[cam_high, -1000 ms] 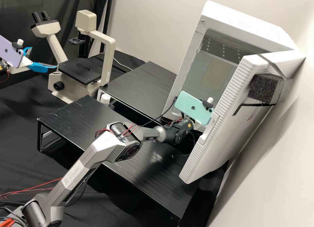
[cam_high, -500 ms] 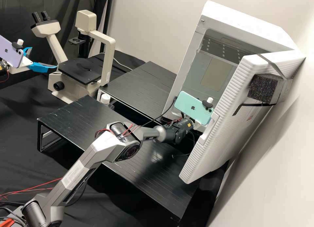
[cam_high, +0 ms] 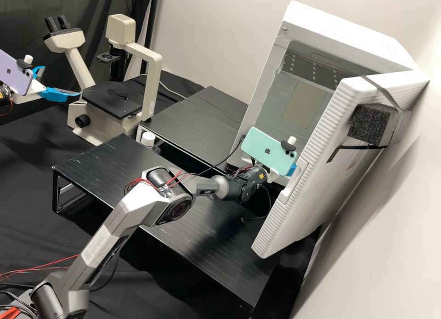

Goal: Return the petri dish to the incubator.

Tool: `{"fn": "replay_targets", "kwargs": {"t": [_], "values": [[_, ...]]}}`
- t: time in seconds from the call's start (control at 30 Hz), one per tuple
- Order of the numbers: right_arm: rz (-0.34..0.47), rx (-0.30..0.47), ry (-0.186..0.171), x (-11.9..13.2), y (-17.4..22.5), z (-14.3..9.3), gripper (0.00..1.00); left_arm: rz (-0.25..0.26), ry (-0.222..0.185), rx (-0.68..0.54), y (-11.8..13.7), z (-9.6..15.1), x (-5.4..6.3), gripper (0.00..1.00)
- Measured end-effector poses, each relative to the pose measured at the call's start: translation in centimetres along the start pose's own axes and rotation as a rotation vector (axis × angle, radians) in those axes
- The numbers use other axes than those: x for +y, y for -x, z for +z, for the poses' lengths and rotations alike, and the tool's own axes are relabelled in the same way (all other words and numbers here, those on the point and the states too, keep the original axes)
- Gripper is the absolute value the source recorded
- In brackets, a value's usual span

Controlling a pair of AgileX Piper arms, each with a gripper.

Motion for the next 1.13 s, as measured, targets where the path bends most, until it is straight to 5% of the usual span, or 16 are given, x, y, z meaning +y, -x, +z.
{"fn": "replay_targets", "kwargs": {"t": [0.3,0.57,0.8,0.97,1.13], "values": [[0.042,0.037,-0.034,1.0,4.3,-0.7,1.00,0.000,0.000,0.000,0.0,0.0,0.0,1.00],[0.150,0.140,-0.049,2.2,12.5,-2.2,1.00,0.000,0.000,0.000,0.0,0.0,0.0,1.00],[0.290,0.217,-0.023,0.2,21.3,-4.2,1.00,0.000,0.000,0.000,0.0,0.0,0.0,1.00],[0.244,0.291,-0.031,-2.5,26.8,-5.0,1.00,0.000,0.000,0.000,0.0,0.0,0.0,1.00],[0.151,0.321,-0.102,-4.5,30.2,-4.9,1.00,0.000,0.000,0.000,0.0,0.0,0.0,1.00]]}}
